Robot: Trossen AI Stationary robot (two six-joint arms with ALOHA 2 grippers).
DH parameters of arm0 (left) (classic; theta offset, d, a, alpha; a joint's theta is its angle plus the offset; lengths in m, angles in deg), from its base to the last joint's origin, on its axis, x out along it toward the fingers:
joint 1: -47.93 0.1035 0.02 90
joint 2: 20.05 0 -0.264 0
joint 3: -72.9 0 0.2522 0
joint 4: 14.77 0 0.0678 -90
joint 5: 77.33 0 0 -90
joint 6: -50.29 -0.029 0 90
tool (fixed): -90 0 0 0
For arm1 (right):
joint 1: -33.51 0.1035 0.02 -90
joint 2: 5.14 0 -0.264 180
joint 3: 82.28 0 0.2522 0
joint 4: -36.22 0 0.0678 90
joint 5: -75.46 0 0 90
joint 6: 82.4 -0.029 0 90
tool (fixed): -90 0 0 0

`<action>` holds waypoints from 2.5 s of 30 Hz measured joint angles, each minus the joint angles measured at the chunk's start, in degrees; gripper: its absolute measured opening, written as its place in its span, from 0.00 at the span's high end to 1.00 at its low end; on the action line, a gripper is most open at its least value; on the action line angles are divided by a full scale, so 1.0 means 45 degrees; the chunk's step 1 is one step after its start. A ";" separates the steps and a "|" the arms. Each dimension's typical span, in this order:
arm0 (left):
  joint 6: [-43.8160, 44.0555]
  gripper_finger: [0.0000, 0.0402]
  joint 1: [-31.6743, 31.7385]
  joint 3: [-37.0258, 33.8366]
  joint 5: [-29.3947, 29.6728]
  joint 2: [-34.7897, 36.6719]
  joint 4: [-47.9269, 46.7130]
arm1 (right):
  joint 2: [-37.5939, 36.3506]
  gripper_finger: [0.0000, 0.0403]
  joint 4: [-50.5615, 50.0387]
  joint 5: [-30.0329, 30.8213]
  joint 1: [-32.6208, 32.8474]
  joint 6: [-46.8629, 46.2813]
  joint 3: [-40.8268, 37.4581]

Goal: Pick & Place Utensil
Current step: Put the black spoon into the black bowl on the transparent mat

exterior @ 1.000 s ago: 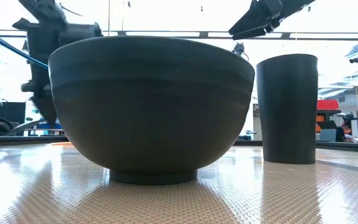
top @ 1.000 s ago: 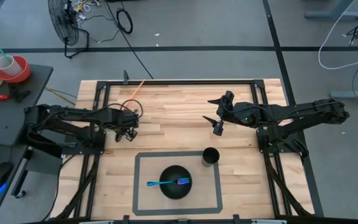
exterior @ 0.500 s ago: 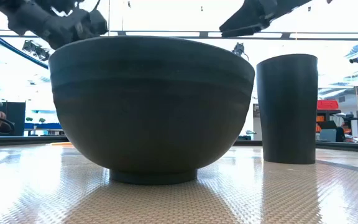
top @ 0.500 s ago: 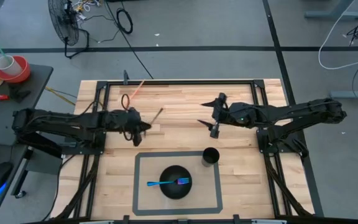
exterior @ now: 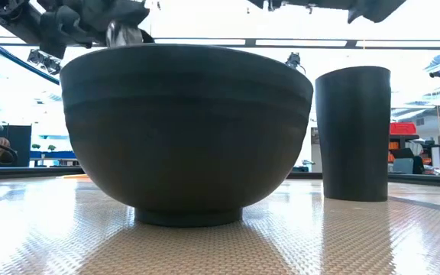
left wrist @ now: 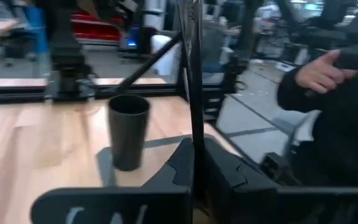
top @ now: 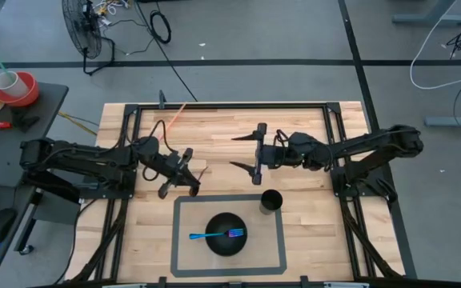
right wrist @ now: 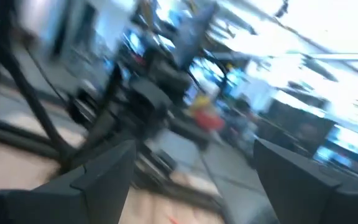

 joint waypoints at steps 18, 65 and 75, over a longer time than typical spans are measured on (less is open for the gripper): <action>0.0003 0.96 -0.0300 0.0008 0.0028 0.0007 0.0073 | 0.3801 0.23 -0.0854 -0.5237 -0.0236 -0.3068 0.4409; 0.0118 0.95 -0.0500 0.0076 -0.0069 -0.1577 0.2346 | 0.3801 0.75 -0.1266 -0.6108 -0.0172 -0.3055 0.4648; -0.0018 0.95 -0.0520 0.0066 0.0031 -0.1562 0.2390 | 0.3796 0.98 -0.1234 -0.5969 -0.0164 -0.3157 0.4648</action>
